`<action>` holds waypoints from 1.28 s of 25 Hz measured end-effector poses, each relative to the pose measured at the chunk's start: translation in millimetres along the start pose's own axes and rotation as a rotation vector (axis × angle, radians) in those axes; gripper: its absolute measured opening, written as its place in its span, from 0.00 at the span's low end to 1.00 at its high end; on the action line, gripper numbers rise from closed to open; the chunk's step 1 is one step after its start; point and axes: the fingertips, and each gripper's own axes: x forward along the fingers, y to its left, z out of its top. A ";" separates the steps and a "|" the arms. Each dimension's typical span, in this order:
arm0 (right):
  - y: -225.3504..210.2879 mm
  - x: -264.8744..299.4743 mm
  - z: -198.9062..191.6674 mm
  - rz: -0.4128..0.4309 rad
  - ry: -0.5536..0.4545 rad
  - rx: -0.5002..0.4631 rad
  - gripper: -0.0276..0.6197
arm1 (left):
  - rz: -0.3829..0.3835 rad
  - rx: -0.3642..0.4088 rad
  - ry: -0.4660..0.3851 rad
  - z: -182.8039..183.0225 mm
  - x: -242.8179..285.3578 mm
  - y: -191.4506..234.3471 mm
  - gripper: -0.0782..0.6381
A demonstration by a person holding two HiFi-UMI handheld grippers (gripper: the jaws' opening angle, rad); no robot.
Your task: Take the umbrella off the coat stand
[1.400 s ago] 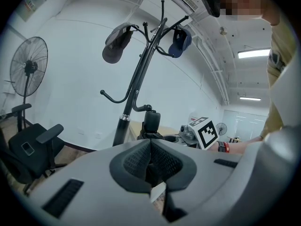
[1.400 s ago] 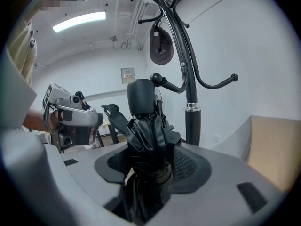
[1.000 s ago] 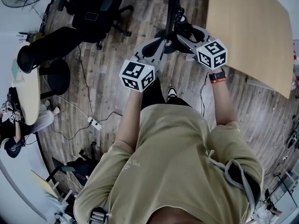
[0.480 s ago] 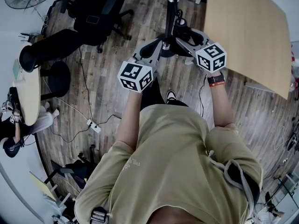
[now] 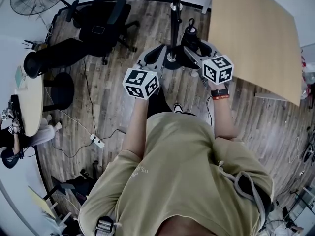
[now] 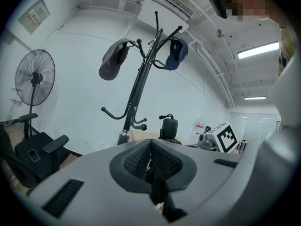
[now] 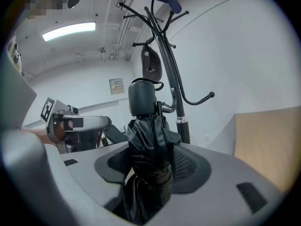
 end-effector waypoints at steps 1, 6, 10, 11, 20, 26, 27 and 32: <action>-0.3 -5.3 1.3 -0.010 -0.005 0.007 0.41 | 0.004 0.004 -0.002 1.3 -0.9 -3.4 0.14; 2.9 -32.7 13.3 -0.056 -0.034 0.014 0.41 | 0.033 0.011 -0.012 13.8 -8.8 -18.3 0.14; 4.6 -55.8 21.9 -0.097 -0.066 0.010 0.41 | 0.087 0.023 -0.014 19.4 -16.3 -25.8 0.14; 3.6 -61.4 23.2 -0.113 -0.072 0.006 0.41 | 0.102 0.032 -0.017 20.4 -17.7 -27.4 0.14; -16.8 -119.4 23.0 -0.359 -0.132 -0.012 0.41 | 0.130 0.057 -0.051 14.6 -32.1 -55.2 0.14; -10.5 -147.4 33.3 -0.451 -0.197 -0.005 0.41 | 0.162 0.088 -0.092 19.9 -37.3 -60.8 0.14; -7.2 -151.7 34.6 -0.456 -0.205 -0.006 0.41 | 0.170 0.098 -0.101 21.3 -39.8 -62.5 0.14; 1.7 -161.2 36.4 -0.479 -0.237 -0.006 0.41 | 0.234 0.216 -0.133 25.2 -48.8 -67.3 0.14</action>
